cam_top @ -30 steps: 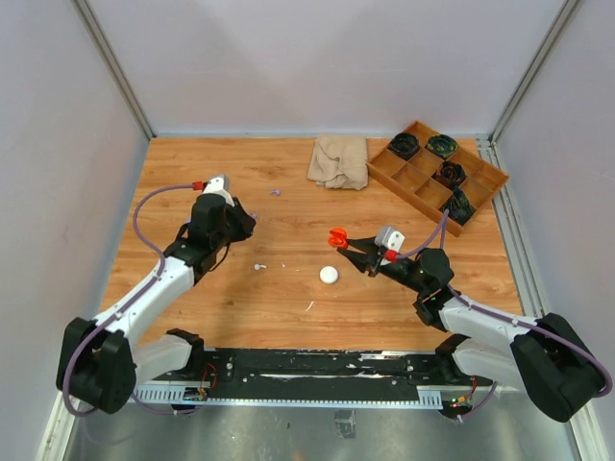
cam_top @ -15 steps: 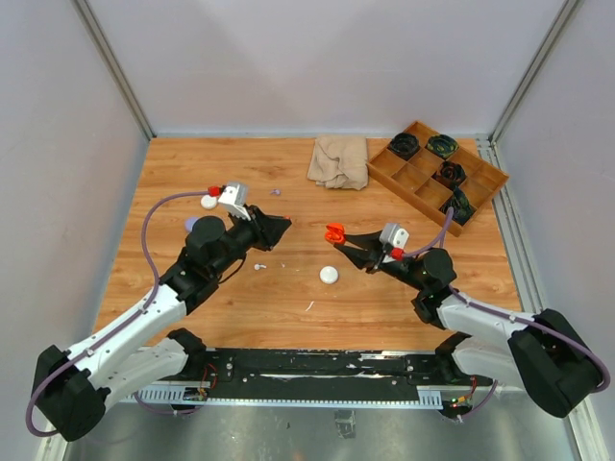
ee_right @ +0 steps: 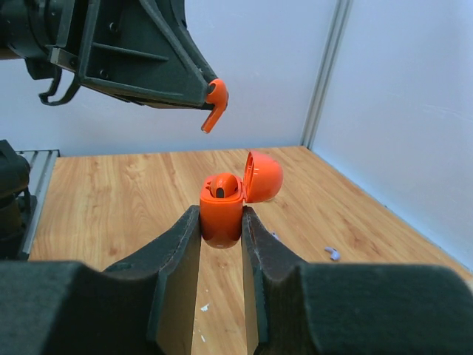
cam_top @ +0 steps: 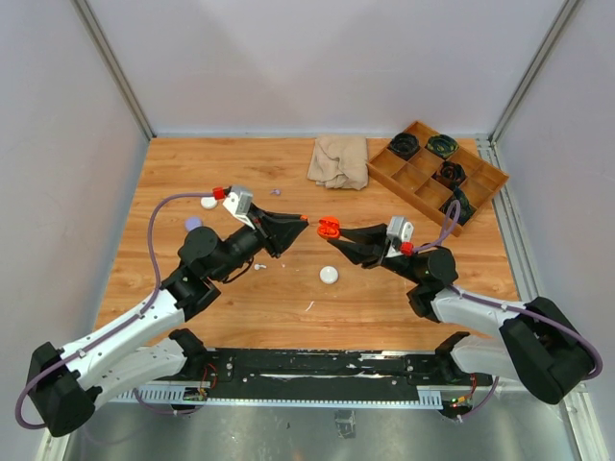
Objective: Insert the wireless bluetooth earbuds into the charging case
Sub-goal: Place the earbud in the charging case.
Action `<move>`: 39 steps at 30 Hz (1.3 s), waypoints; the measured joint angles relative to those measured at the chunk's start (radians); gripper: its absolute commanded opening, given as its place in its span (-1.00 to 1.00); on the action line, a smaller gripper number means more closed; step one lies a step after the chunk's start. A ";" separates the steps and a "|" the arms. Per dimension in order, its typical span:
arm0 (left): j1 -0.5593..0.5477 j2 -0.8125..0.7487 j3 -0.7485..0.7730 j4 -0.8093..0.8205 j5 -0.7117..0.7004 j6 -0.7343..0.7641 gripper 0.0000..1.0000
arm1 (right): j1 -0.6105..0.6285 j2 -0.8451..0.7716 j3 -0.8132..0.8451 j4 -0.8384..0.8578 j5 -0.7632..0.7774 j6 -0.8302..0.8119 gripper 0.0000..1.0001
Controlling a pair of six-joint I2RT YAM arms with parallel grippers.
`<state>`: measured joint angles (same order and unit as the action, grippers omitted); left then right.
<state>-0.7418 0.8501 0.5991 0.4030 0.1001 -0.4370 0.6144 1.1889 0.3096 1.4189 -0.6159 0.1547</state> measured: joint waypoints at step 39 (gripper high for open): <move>-0.132 0.122 -0.015 0.237 0.018 0.073 -0.54 | 0.008 -0.041 0.011 0.028 -0.014 0.059 -0.99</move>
<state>-0.8738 0.9722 0.5842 0.6395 0.1177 -0.3637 0.6224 1.1481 0.3210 1.4471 -0.6304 0.2134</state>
